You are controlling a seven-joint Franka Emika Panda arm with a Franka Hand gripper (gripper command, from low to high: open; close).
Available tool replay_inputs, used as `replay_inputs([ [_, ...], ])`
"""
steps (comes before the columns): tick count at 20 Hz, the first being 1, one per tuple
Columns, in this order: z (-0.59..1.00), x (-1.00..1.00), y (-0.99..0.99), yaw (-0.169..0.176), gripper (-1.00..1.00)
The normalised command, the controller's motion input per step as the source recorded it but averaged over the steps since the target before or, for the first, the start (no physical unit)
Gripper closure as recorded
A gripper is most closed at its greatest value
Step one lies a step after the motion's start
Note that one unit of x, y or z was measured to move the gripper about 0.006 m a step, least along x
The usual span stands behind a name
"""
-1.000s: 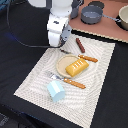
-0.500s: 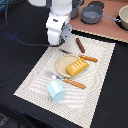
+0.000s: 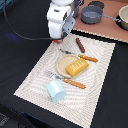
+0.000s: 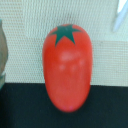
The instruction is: Interact with the objects in diverse but meaningful ways.
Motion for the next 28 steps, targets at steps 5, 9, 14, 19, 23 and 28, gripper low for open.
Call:
replay_inputs([
  [5,1.0,0.65,-0.7,-0.032,-1.0],
  [9,1.0,0.66,-0.72,-0.021,-1.0],
  [14,1.0,0.71,-0.65,0.0,-1.0],
  [19,0.99,0.66,-0.7,0.0,-1.0],
  [23,0.85,0.63,-0.68,0.0,-1.0],
  [28,0.19,0.51,-0.75,0.025,-1.0],
])
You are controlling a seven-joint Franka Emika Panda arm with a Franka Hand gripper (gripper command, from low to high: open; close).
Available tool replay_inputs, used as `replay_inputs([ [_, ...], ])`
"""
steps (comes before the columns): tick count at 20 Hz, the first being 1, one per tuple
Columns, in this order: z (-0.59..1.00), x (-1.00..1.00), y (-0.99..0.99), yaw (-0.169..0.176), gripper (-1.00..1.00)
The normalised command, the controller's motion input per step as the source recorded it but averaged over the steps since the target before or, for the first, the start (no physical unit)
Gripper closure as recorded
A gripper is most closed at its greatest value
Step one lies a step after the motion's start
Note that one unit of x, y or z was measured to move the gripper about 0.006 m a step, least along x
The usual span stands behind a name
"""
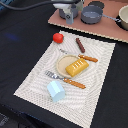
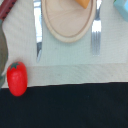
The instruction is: Interact with the objects in diverse but meaningful ways.
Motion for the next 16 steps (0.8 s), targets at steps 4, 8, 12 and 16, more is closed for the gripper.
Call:
replay_inputs([
  [4,-0.07,0.43,-0.84,0.081,-1.0],
  [8,-0.19,0.41,-0.84,0.122,-1.0],
  [12,-0.17,0.4,-0.83,0.133,-1.0],
  [16,-0.15,0.42,-0.83,0.126,-1.0],
])
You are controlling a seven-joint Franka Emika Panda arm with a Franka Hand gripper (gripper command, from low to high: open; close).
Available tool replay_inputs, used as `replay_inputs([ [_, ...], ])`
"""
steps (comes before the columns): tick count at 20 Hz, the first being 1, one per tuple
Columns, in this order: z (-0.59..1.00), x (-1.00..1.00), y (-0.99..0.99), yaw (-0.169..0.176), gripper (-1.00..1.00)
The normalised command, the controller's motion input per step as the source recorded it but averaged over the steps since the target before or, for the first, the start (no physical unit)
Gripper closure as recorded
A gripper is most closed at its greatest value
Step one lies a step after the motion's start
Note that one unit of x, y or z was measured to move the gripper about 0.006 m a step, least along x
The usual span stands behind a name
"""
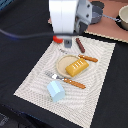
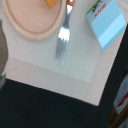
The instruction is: Interact with the objects in diverse but meaningful ways.
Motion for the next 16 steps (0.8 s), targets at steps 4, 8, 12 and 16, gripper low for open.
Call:
replay_inputs([
  [4,-0.11,0.44,-0.83,0.118,-1.0],
  [8,-0.02,0.45,-0.74,0.1,-1.0],
  [12,-0.16,0.28,-0.58,0.083,-1.0],
  [16,-0.17,0.13,-0.31,0.056,-1.0],
])
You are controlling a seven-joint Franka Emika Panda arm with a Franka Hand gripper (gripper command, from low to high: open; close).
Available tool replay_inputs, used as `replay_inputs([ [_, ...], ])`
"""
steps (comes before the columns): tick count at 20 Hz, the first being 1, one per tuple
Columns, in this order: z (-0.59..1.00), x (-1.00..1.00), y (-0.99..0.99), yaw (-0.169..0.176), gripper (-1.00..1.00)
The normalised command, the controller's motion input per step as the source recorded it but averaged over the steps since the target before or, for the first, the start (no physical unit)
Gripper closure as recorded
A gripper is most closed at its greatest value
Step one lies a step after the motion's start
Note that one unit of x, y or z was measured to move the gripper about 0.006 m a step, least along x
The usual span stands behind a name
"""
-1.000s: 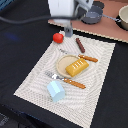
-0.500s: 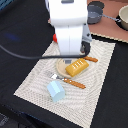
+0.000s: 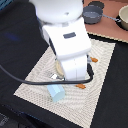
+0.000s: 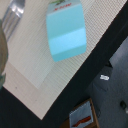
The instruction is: Interact with the objects in diverse but meaningful ways.
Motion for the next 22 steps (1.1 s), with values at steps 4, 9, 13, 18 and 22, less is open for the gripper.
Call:
replay_inputs([
  [4,-0.2,0.0,-0.02,0.023,-1.0],
  [9,-0.24,0.0,-0.05,0.021,-1.0],
  [13,-0.24,0.07,-0.14,0.007,-1.0],
  [18,-0.21,0.16,-0.22,0.0,-1.0],
  [22,-0.27,0.12,-0.24,0.0,-1.0],
])
